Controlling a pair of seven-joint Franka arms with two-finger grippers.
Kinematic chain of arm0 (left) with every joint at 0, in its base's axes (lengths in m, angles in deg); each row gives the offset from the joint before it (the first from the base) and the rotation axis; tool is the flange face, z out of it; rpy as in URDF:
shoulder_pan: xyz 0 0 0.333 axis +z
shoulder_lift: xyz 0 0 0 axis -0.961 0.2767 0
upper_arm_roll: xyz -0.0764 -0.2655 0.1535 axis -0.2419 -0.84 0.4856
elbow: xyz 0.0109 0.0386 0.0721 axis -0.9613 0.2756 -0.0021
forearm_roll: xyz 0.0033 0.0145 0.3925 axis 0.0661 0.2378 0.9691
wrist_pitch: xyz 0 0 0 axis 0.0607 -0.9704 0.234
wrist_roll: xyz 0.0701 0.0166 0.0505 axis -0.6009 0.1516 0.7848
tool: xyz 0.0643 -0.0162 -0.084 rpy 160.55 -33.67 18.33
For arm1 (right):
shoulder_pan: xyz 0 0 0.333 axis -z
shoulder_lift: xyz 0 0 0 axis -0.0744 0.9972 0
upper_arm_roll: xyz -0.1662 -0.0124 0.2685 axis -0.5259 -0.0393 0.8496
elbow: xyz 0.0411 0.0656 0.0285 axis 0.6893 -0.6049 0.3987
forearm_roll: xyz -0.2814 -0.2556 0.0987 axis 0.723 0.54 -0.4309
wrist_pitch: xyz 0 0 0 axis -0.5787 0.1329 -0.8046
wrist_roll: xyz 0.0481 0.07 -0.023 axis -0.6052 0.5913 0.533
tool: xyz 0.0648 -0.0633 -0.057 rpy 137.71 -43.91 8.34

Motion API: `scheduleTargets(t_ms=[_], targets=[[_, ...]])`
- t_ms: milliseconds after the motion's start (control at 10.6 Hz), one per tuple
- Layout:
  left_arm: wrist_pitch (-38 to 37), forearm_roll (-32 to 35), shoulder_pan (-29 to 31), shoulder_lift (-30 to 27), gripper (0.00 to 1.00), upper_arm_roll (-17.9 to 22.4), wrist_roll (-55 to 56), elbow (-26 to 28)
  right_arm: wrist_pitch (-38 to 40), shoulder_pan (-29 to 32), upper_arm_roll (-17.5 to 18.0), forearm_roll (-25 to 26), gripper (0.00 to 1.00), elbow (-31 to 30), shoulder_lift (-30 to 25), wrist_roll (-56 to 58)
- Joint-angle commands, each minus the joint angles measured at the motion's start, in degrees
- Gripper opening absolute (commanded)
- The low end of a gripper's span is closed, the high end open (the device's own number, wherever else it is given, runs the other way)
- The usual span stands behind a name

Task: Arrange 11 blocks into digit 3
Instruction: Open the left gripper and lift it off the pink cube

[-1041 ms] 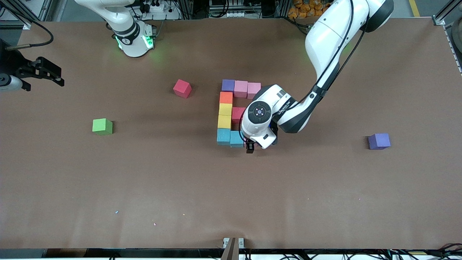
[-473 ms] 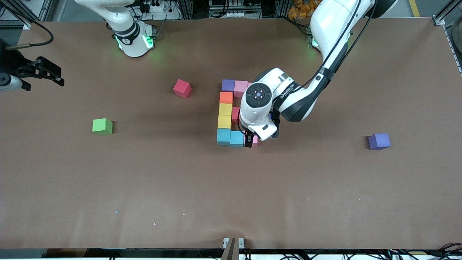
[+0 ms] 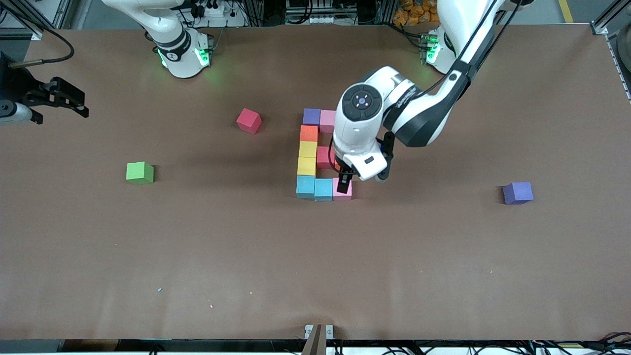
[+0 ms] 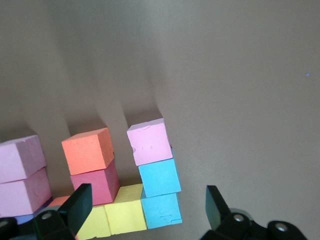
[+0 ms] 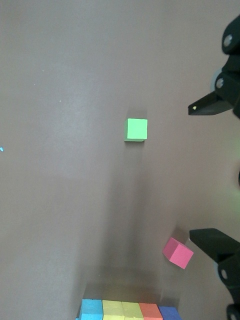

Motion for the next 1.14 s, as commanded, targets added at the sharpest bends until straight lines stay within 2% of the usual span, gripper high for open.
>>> scheduleTargets(t_ms=[0,473,1041], targets=[[-3.7,-0.4,1.5,-4.5,1.00,0.3,-5.6,1.4,0.8,0.0,0.5,0.4,1.00,0.6,-0.3,-1.1],[-10.3,-1.2,5.2,-10.7,1.00,0.3,-19.6,1.2,1.3,0.0,0.7,0.4,1.00,0.6,-0.4,-1.8],[-19.9,-1.3,12.2,-17.9,1.00,0.3,-43.7,1.2,1.5,0.3,1.1,1.1,1.00,0.3,-1.2,-5.4]])
